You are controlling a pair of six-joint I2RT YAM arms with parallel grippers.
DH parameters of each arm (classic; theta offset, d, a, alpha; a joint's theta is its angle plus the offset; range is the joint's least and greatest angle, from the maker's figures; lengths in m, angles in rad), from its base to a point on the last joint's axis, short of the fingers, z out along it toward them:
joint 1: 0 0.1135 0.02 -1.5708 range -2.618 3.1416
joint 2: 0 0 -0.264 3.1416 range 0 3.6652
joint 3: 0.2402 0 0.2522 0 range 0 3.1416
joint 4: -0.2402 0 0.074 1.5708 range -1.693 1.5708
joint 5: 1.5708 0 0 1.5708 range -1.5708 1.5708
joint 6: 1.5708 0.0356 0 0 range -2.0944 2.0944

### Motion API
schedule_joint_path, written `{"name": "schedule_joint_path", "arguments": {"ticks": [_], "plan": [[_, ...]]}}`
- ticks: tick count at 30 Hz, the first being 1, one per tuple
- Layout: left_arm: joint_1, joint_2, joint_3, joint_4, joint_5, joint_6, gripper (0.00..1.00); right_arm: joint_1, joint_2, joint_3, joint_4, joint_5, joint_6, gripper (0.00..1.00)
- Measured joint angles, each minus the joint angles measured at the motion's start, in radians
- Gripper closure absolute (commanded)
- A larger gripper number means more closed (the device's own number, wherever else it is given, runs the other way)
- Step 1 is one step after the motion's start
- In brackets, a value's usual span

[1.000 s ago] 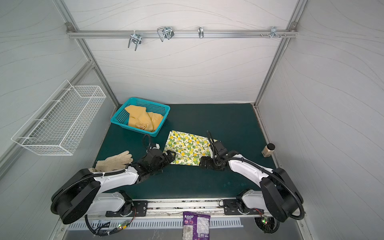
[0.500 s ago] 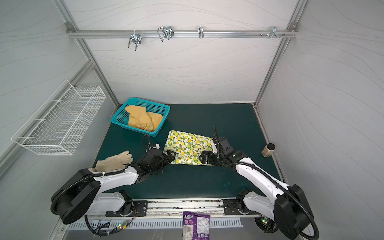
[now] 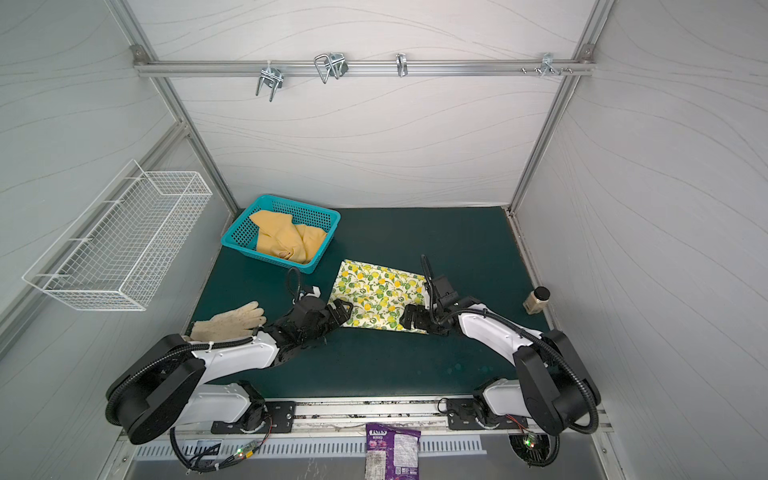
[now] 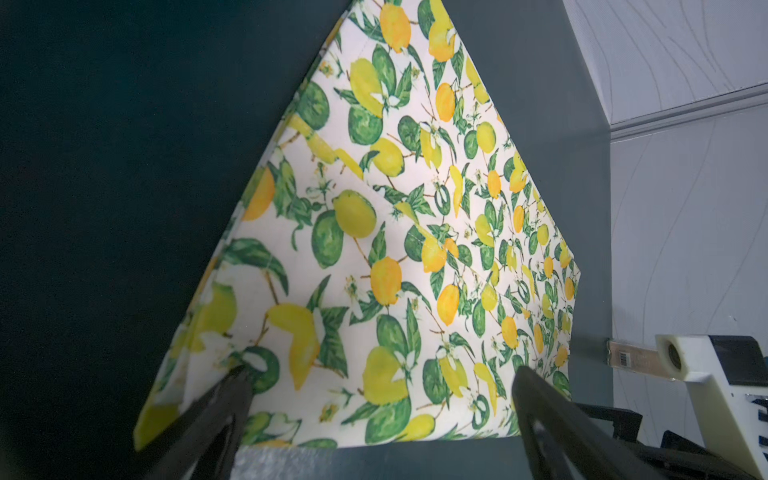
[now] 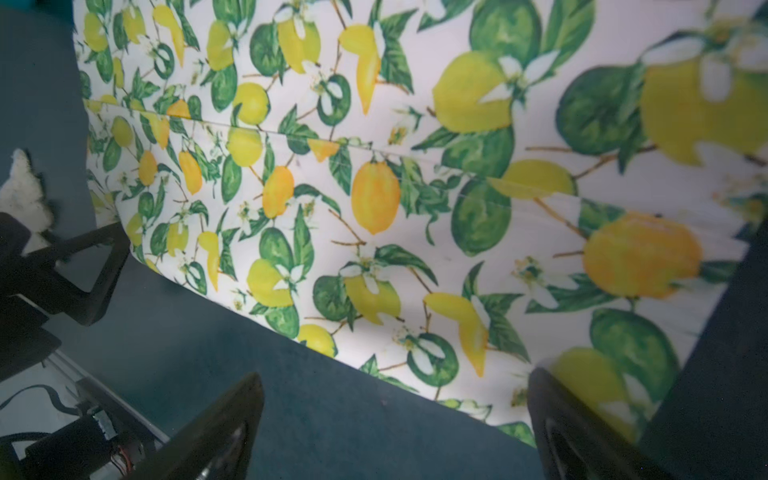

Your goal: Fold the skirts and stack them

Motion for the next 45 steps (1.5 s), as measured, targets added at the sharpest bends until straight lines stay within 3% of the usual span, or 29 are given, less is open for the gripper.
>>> {"name": "schedule_joint_path", "arguments": {"ticks": [10,16,23,30,38,45], "plan": [[0.033,-0.022,0.0,-0.026,0.032,0.0,0.01,-0.034,-0.027,-0.062,0.117,-0.034,0.002,0.01],[0.051,-0.095,0.019,-0.171,0.038,0.028,0.01,-0.034,-0.099,-0.086,0.07,-0.031,0.01,0.01],[0.055,-0.107,0.188,-0.331,0.075,0.08,0.01,-0.035,-0.207,-0.032,-0.084,-0.028,0.025,0.01],[0.002,-0.046,0.383,-0.323,0.15,0.089,0.01,-0.055,-0.238,0.128,-0.149,-0.009,0.006,0.01],[-0.142,0.153,0.466,-0.195,0.248,0.019,0.01,-0.282,-0.165,0.178,-0.159,-0.052,-0.051,0.01],[-0.192,0.308,0.473,-0.071,0.294,-0.05,0.01,-0.434,-0.062,0.179,-0.155,-0.145,-0.077,0.01]]}}
